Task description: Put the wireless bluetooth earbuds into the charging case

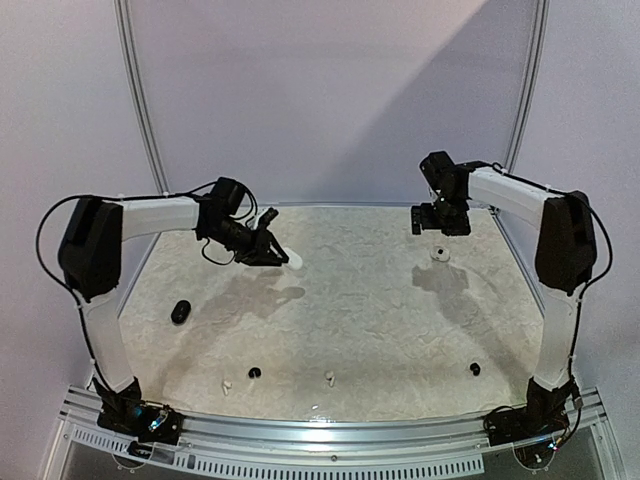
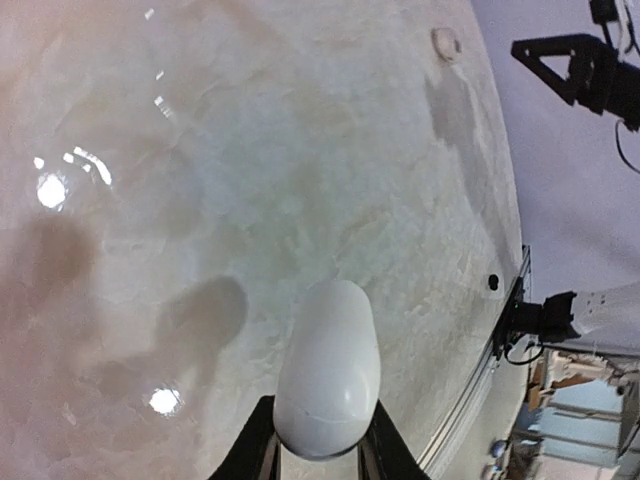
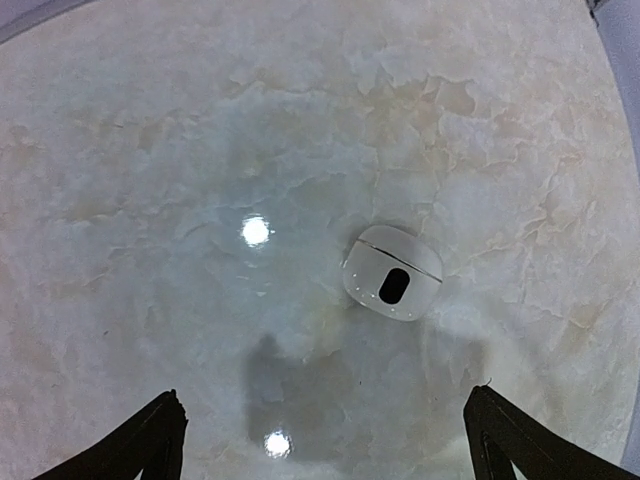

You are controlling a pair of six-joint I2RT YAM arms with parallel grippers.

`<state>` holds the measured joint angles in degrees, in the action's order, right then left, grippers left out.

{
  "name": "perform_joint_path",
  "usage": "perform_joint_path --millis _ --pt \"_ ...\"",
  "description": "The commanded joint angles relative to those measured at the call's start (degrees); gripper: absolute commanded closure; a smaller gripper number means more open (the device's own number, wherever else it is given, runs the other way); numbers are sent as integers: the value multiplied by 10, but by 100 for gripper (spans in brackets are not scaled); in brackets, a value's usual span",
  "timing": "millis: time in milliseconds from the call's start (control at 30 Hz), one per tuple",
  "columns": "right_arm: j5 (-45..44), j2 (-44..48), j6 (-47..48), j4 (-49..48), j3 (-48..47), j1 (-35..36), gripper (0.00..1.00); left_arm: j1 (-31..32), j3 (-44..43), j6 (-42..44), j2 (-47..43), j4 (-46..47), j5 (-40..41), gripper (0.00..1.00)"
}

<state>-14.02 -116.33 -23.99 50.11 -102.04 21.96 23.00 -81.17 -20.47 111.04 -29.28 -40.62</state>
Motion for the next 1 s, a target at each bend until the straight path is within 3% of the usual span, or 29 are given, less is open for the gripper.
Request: perform_joint_path --millis 0,233,267,467,533,733,967 --pt "9 -71 -45 18 -30 -23 1 -23 -37 -86 72 20 -26 100" --pt "-38 -140 -50 39 -82 -32 2 -37 -51 -114 151 45 -13 100" --pt "-40 -145 -49 36 -82 -34 2 -39 -47 -119 158 44 -9 96" --pt "-8 -161 -65 14 -80 -56 2 -43 -33 -130 164 18 23 34" --pt "12 -169 -69 4 -80 -58 4 -44 -38 -125 154 -7 46 4" --pt "41 -192 -90 -16 -77 -62 9 -46 -75 -79 112 -133 140 1" --pt "43 -206 -101 -23 -80 -64 20 -48 -95 -39 63 -175 167 1"
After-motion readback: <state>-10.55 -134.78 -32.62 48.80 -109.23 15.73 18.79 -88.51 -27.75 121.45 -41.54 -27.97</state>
